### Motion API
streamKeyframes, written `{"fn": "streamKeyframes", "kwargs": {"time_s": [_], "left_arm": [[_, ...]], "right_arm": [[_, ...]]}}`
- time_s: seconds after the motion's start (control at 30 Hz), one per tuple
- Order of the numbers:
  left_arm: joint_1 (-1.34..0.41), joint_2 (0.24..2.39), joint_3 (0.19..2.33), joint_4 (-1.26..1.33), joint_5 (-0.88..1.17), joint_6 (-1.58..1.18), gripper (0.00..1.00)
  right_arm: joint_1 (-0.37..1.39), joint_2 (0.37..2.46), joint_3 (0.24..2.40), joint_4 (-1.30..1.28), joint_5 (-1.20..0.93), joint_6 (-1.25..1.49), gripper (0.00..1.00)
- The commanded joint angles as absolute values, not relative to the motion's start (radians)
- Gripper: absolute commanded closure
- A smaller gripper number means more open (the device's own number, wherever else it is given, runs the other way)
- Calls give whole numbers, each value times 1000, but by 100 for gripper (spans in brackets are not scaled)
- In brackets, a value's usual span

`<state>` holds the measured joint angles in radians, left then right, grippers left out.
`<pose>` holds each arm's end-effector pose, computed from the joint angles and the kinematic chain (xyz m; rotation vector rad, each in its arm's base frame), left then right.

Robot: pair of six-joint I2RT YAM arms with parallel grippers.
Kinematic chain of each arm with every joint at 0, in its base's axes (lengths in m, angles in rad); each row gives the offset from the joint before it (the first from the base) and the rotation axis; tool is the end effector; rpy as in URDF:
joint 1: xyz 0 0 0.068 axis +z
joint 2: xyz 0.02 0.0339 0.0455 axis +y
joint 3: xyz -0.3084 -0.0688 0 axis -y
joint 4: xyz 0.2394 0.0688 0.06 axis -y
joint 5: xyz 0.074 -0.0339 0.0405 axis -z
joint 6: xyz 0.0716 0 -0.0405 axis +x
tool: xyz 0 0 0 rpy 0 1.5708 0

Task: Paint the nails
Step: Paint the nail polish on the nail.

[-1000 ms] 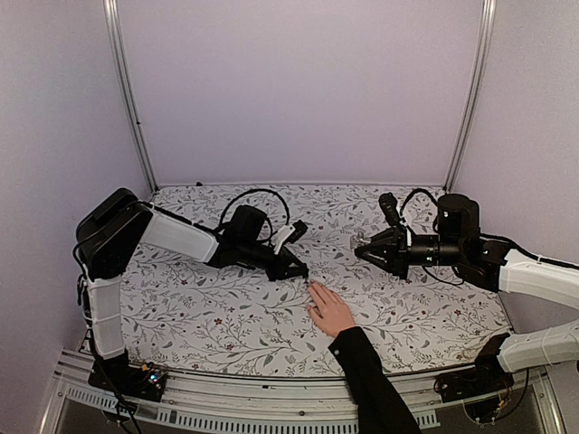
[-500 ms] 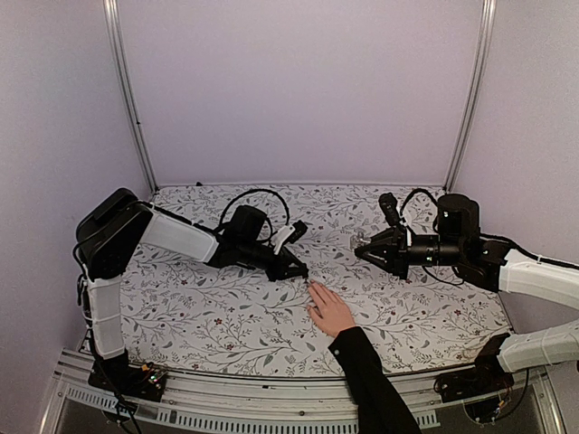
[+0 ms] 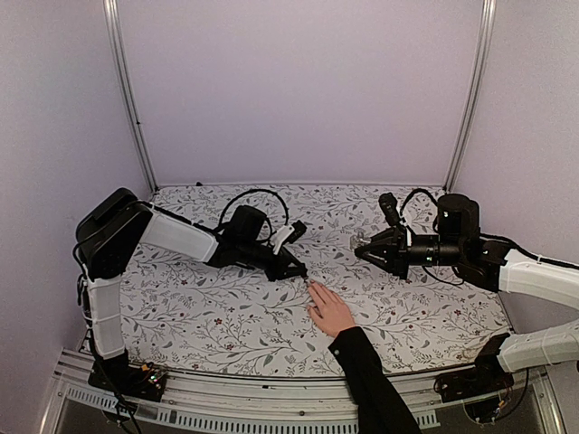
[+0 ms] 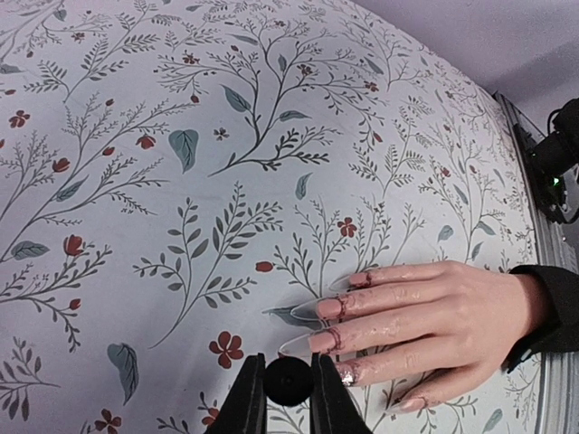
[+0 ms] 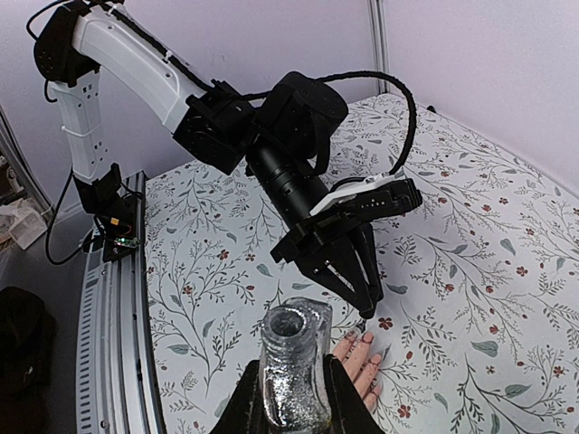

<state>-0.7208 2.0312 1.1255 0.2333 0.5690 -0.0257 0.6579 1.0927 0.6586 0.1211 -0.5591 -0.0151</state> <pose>0.3179 -0.3306 0.1548 1.0881 2.0518 -1.0305 0.1736 0.1821 0.2996 -1.0062 1.6696 0.9582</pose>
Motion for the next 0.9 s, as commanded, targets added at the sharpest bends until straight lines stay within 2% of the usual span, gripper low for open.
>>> {"fn": "streamKeyframes", "kwargs": {"time_s": [0.0, 0.87], "left_arm": [[-709, 2009, 1129, 212, 562, -5, 100], [-734, 1944, 1109, 209, 633, 38, 100]], "right_arm": [[650, 1081, 646, 149, -558, -8, 100], [650, 1075, 649, 144, -560, -8, 100]]}}
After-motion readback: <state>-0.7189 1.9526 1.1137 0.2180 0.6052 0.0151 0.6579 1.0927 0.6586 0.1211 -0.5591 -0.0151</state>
